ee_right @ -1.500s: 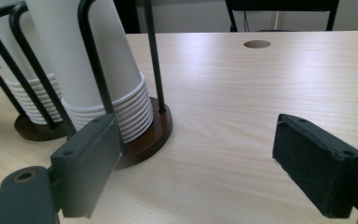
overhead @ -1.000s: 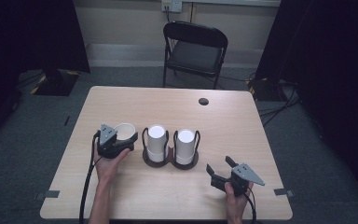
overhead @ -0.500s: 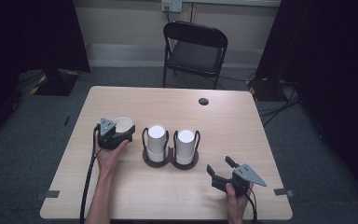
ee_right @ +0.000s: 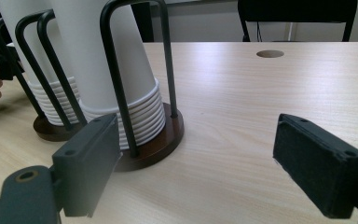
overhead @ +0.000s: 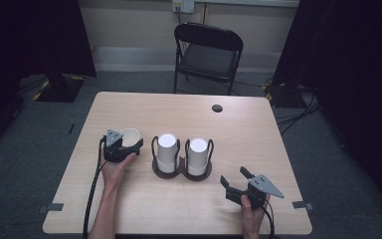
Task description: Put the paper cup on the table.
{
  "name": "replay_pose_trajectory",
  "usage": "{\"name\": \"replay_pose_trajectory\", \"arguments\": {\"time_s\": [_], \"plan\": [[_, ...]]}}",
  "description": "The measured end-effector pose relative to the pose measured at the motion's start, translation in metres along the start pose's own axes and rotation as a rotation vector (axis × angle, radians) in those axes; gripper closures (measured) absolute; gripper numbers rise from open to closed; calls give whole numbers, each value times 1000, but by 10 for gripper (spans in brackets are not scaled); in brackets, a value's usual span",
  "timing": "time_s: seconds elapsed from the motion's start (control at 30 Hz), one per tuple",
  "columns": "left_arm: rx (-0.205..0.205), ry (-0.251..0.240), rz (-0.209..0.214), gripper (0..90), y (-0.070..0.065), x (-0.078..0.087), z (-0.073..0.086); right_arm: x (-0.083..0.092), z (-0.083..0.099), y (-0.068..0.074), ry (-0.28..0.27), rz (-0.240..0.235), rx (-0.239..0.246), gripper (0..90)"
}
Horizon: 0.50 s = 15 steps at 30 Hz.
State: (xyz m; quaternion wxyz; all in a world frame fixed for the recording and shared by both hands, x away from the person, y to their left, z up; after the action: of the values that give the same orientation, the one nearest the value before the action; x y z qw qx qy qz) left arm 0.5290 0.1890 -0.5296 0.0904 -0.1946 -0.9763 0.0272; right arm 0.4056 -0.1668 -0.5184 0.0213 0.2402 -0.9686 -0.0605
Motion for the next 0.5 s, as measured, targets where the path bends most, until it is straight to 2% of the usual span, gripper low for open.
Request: {"name": "replay_pose_trajectory", "arguments": {"time_s": [0.07,0.2,0.27,0.33,0.5], "plan": [[-20,14,-2,207,-1,0,2,0,0,0,-3,0,-1,142],[-25,16,16,162,-3,0,2,0,0,-1,-4,1,-9,142],[-14,20,19,153,-2,1,2,0,0,0,-2,0,-4,142],[-22,23,2,154,-2,2,2,0,0,0,-2,1,-1,142],[-34,30,-2,154,-5,4,3,1,-1,-1,-11,5,-1,142]]}}
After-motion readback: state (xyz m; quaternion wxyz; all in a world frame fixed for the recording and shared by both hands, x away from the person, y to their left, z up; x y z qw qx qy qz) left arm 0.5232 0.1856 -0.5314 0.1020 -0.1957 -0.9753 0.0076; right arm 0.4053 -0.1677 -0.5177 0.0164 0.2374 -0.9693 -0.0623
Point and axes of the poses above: each handheld gripper's, and its own axes: x roughly backward along the jaws, z roughly out of its underside, y roughly to its left, the point moved 10 cm from there along -x, roughly forward along the jaws, and after that the axes turned 13 degrees about -y, right-handed, at the moved point
